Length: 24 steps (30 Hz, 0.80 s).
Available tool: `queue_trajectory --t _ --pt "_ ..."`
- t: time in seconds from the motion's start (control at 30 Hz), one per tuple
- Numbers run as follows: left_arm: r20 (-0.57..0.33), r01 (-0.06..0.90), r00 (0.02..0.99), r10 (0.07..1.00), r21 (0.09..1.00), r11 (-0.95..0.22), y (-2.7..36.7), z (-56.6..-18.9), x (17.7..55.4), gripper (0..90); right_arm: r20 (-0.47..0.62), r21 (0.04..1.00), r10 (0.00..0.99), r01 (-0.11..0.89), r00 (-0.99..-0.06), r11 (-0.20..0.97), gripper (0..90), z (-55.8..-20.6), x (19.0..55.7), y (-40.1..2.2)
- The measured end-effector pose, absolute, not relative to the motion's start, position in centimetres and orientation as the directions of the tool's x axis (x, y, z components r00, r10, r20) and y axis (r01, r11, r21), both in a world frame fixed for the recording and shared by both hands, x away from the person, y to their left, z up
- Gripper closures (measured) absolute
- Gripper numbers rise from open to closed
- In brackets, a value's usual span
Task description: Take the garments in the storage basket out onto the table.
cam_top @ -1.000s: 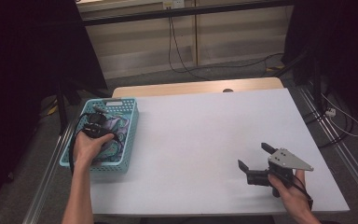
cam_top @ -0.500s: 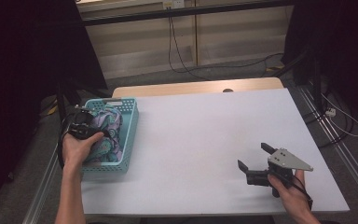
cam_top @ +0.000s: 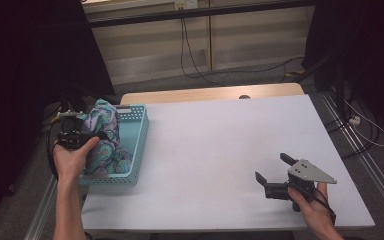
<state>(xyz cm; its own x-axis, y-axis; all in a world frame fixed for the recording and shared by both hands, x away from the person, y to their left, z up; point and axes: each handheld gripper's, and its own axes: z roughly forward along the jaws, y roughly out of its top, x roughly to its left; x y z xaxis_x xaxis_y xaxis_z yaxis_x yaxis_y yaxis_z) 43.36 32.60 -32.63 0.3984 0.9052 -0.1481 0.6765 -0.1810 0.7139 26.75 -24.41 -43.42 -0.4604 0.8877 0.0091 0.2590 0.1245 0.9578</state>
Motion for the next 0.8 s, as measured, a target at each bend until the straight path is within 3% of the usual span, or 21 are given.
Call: queue_trajectory --t 0.8 --pt "-0.122 0.457 0.325 0.938 0.889 -0.042 33.6 -29.0 40.3 69.3 0.01 0.959 0.888 0.257 -0.459 0.122 0.0 -43.4 26.7 -24.4"
